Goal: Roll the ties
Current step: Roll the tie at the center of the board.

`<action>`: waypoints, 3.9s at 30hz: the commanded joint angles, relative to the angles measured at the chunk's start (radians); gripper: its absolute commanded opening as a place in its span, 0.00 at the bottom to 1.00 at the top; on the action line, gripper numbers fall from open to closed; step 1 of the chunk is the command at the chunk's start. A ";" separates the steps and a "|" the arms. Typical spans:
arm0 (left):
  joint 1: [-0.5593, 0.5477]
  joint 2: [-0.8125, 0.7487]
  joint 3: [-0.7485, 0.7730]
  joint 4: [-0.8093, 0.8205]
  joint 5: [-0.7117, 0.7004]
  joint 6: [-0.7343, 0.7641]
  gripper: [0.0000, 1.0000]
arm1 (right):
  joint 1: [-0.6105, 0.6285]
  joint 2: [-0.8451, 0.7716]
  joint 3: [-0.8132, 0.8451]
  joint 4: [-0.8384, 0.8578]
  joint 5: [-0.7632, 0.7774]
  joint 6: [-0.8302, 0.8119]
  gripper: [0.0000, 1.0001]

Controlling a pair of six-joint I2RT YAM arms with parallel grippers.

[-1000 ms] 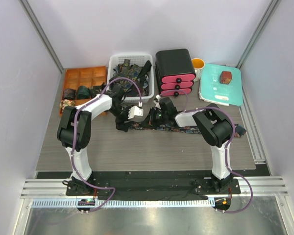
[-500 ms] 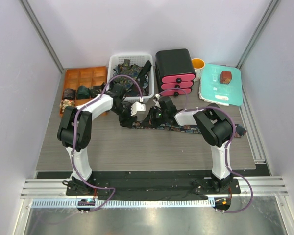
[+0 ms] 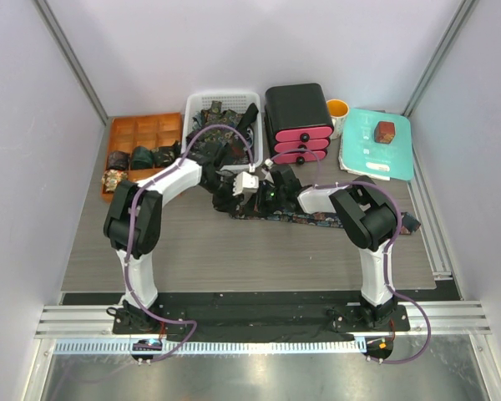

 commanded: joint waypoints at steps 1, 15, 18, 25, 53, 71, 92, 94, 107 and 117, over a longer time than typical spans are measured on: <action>-0.055 0.057 0.066 0.028 0.032 -0.031 0.39 | -0.008 0.034 -0.009 -0.046 0.069 -0.008 0.01; -0.150 0.175 0.159 -0.107 -0.163 0.004 0.33 | -0.044 -0.016 -0.067 0.170 -0.073 0.182 0.07; -0.152 0.192 0.179 -0.137 -0.172 0.007 0.32 | -0.047 -0.032 -0.064 0.166 -0.096 0.208 0.11; -0.167 0.249 0.238 -0.205 -0.208 0.018 0.33 | -0.080 -0.085 -0.055 0.047 -0.117 0.178 0.15; -0.183 0.324 0.353 -0.306 -0.228 0.029 0.39 | -0.130 -0.105 -0.183 0.219 -0.152 0.233 0.38; -0.183 0.341 0.370 -0.327 -0.226 0.041 0.38 | -0.103 -0.052 -0.153 0.297 -0.169 0.260 0.32; -0.068 0.166 0.293 -0.196 -0.078 -0.014 0.73 | -0.184 -0.078 -0.179 0.034 -0.123 0.093 0.01; -0.057 0.143 0.259 -0.164 -0.064 -0.019 0.75 | -0.195 -0.079 -0.182 0.014 -0.119 0.078 0.01; -0.042 0.112 0.186 0.079 0.102 -0.156 0.85 | -0.216 -0.058 -0.193 -0.022 -0.117 0.055 0.01; -0.098 0.149 0.169 0.035 0.044 -0.027 0.78 | -0.230 -0.036 -0.179 -0.088 -0.109 0.004 0.01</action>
